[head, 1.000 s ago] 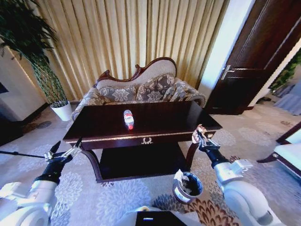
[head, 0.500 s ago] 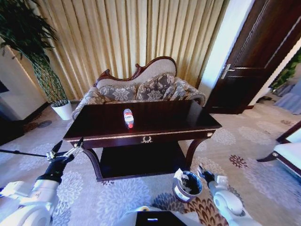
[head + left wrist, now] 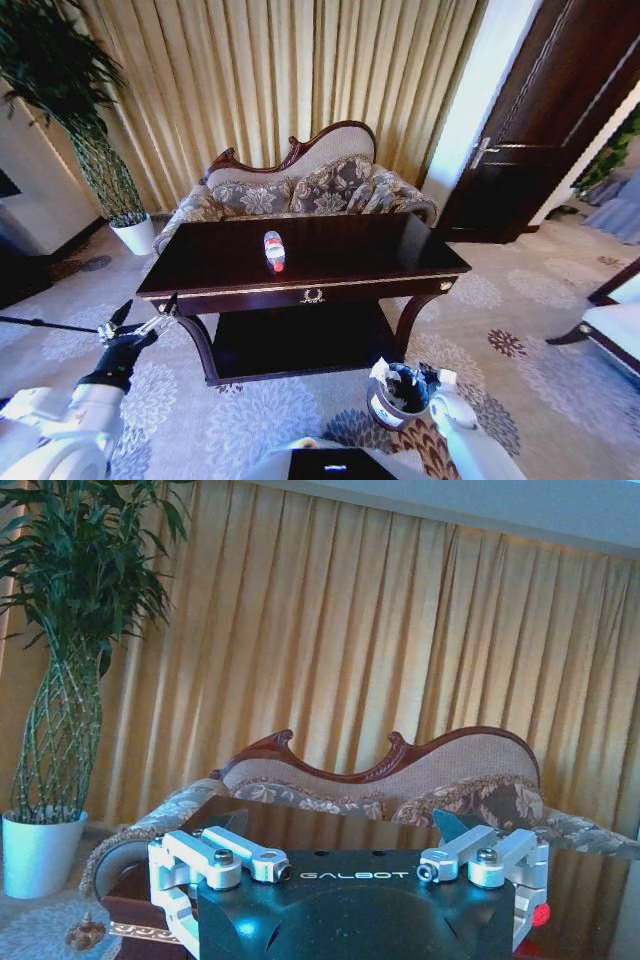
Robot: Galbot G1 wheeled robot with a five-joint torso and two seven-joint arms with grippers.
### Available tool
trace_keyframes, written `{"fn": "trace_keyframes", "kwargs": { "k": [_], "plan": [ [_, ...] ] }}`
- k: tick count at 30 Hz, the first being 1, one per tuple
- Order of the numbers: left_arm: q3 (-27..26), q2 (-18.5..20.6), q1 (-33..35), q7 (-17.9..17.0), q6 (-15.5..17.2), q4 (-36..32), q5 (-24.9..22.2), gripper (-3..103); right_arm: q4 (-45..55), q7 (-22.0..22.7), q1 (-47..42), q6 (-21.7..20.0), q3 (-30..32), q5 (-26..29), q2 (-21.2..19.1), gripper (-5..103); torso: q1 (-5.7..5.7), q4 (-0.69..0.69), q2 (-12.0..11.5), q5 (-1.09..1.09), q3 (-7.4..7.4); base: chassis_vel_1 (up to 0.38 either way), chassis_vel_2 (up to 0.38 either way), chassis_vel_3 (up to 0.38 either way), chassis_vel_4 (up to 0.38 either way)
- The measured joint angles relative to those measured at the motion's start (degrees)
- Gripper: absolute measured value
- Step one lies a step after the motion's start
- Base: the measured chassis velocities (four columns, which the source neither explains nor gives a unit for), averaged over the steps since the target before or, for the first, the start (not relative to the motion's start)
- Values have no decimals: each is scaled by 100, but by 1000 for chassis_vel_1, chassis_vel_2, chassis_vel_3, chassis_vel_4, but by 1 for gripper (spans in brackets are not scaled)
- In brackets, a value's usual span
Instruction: Move to the front of the table and place the trash on the table into the trash bin.
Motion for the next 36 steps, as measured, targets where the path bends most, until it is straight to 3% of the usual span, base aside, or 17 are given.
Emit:
{"fn": "trace_keyframes", "kwargs": {
  "k": [1, 5, 7, 10, 13, 16, 18, 24, 30, 36],
  "plan": [
    [0, 0, 0, 0, 0, 0, 0, 100, 0, 0, 0, 0, 0, 0, 0, 30, 0, 0, 0, 0, 0, 0, 0, 0, 0],
    [-21, -8, 15, 1, -9, 0, -23, 100, -2, 2, -64, 0, 76, -16, -68, 53, 0, 0, 0, 0, 0, 0, 0, 0, 0],
    [-20, -8, 11, 1, -9, 0, -25, 100, 14, 2, -86, 0, 95, -13, -88, 53, 0, 0, 0, 0, 0, 0, 0, 0, 0],
    [-3, -8, -3, 2, -9, -1, -28, 100, 90, -2, -161, 0, 151, 12, -134, 68, 0, 0, 0, 0, 0, 0, 0, 0, 0],
    [5, -9, -9, 2, -9, -1, -30, 100, 141, -7, -210, -1, 182, 51, -143, 74, 0, 0, 0, 0, 0, 0, 0, 0, 0],
    [7, -10, -11, 3, -9, -1, -40, 100, 236, -10, -304, -1, 221, 116, -149, 90, 0, 1, 0, 0, 0, 0, 0, 0, 0],
    [7, -10, -9, 4, -11, 0, -46, 100, 272, -12, -343, 0, 236, 120, -155, 95, 0, 0, 0, 0, 0, 0, 0, 0, 0],
    [22, -14, -22, 18, -70, -1, -57, 100, 707, -190, -623, 159, 364, 173, -219, 100, 0, 0, 0, 2, 0, 0, 0, 0, 0],
    [-9, 18, -56, 62, -120, -1, -134, 100, 2217, -740, -1309, 1075, 659, 126, -421, 100, 0, 1, 0, 0, 0, 0, 0, 0, 0],
    [33, 92, -93, 68, -128, 23, -137, 100, 3792, -832, -1744, 1132, 822, 177, -414, 100, 0, 1, 0, 0, 0, 0, 0, 0, 0]
  ]
}}
